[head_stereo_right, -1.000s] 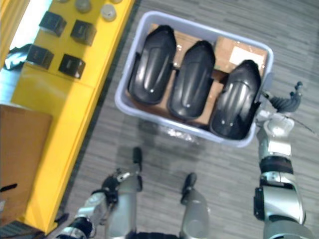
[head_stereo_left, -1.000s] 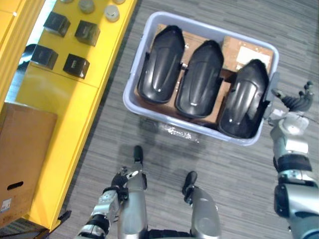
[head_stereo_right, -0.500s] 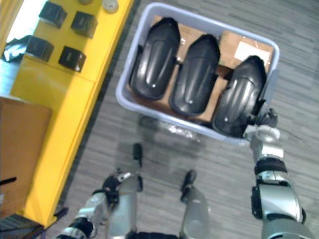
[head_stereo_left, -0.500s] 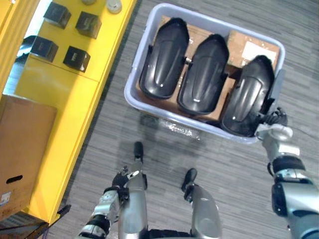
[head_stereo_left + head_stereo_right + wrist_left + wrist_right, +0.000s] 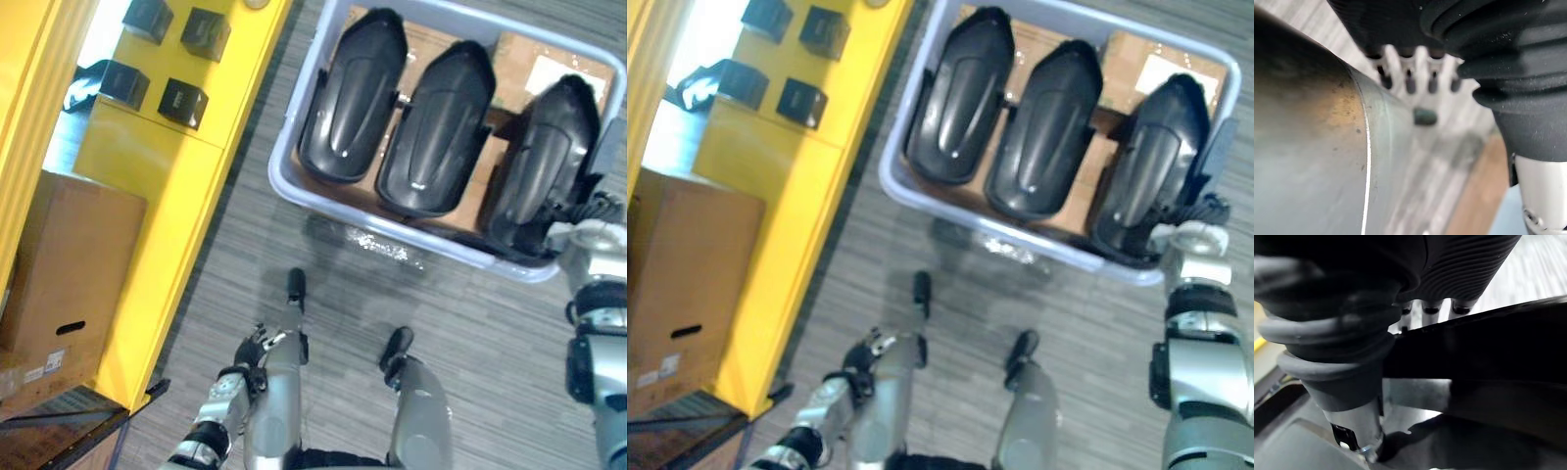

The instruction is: Walk over and take plastic housings, then place them on the shelf

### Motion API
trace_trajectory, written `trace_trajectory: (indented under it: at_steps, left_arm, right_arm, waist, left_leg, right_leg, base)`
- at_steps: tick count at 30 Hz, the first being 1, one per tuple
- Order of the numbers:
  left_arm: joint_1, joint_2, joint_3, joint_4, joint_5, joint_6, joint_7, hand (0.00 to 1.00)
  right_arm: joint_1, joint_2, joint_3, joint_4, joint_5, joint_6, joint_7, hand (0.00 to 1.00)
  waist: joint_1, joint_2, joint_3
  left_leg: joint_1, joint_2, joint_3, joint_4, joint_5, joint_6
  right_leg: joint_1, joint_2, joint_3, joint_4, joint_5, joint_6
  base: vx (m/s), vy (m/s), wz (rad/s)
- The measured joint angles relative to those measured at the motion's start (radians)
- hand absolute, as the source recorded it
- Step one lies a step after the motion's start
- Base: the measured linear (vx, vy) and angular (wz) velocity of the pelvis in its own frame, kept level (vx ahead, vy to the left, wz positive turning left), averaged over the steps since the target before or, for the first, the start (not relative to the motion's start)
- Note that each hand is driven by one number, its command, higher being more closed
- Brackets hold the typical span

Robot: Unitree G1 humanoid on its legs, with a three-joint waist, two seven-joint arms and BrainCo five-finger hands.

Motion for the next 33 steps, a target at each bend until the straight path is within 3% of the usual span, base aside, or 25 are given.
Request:
trace_trajectory:
  at_steps: [5,12,24,27,33]
  left_arm:
    - [0.0,0.001,-0.01,0.003,-0.006,-0.01,-0.003,0.0]
    - [0.0,0.003,-0.034,-0.001,-0.009,-0.021,-0.004,0.0]
    - [0.065,0.015,-0.014,-0.074,-0.044,0.02,-0.001,0.0]
    - [0.077,0.015,0.011,-0.085,-0.07,0.023,-0.007,0.0]
    - [0.121,0.042,0.053,-0.127,-0.151,0.019,-0.008,0.0]
  right_arm:
    - [-0.015,-0.001,0.003,0.032,-0.093,0.035,0.002,1.0]
    - [-0.022,0.0,0.041,0.062,-0.207,0.039,0.001,1.0]
    - [-0.025,-0.001,0.091,-0.077,-0.392,0.029,-0.025,1.0]
    - [-0.025,-0.001,0.097,-0.13,-0.393,0.014,-0.045,1.0]
    - [0.007,0.005,0.097,-0.229,-0.415,-0.046,-0.082,1.0]
  waist:
    - [0.001,0.001,0.0]
    - [0.003,0.001,0.0]
    - [-0.003,-0.003,0.001]
    - [-0.003,-0.015,0.007]
    - [-0.004,-0.084,0.006]
  left_leg:
    - [0.0,0.003,-0.007,0.007,0.004,-0.005]
    - [0.001,0.002,-0.009,0.013,0.004,-0.005]
    - [0.06,0.007,-0.006,0.004,0.002,-0.003]
    - [0.074,0.011,-0.004,-0.003,0.004,-0.006]
    - [0.137,0.013,0.017,-0.032,0.006,-0.008]
  right_leg:
    - [-0.002,0.001,-0.002,0.015,-0.009,-0.003]
    - [0.005,0.001,-0.003,0.014,-0.009,-0.003]
    - [0.07,0.012,-0.002,-0.015,0.0,0.007]
    - [0.085,0.017,-0.003,-0.026,0.006,0.008]
    - [0.142,0.019,-0.001,-0.048,0.009,0.013]
  base:
    - [0.02,-0.048,0.01]
    - [0.0,-0.005,0.0]
    - [0.0,0.0,0.0]
    - [0.03,-0.015,-0.02]
    - [0.06,-0.029,-0.03]
